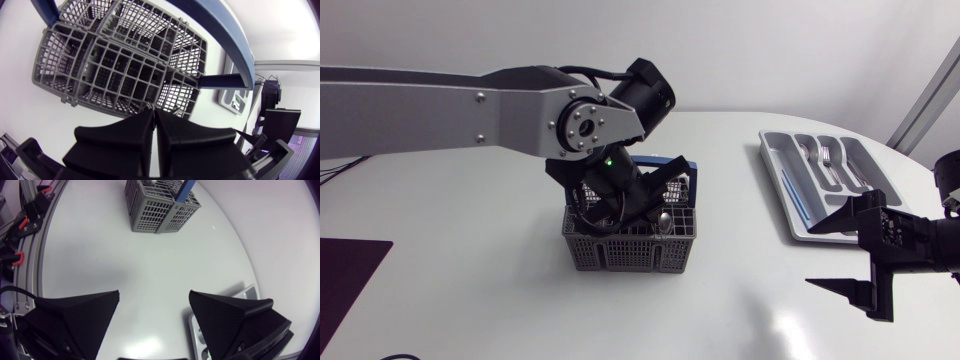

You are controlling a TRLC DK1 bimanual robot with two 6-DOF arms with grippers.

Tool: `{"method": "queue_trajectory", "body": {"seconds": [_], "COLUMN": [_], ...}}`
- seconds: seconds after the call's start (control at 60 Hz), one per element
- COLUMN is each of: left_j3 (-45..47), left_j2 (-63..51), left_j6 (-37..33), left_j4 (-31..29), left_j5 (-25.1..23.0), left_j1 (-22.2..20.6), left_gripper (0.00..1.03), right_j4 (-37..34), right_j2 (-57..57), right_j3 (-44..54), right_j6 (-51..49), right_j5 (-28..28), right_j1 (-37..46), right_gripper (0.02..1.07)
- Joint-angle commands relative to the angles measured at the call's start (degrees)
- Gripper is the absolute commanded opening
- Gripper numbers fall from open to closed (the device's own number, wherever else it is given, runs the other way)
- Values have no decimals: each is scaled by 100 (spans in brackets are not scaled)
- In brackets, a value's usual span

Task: Unload the cutlery basket into the drawer organizer.

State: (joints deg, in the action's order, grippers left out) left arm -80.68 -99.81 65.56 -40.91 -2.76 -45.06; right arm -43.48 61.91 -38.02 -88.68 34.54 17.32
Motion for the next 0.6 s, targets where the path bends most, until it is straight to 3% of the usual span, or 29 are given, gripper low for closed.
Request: {"method": "queue_trajectory", "body": {"seconds": [0.0,0.583], "left_j3": [-140,18], "left_j2": [-83,506], "left_j6": [-35,-140], "left_j4": [-58,-14], "left_j5": [39,4], "left_j1": [32,94], "left_gripper": [3,3], "right_j4": [-29,-81], "right_j2": [-56,-329], "right_j3": [128,207], "right_j6": [-8,449], "right_j5": [44,44], "right_j1": [-53,-572], "right_gripper": [102,102]}}
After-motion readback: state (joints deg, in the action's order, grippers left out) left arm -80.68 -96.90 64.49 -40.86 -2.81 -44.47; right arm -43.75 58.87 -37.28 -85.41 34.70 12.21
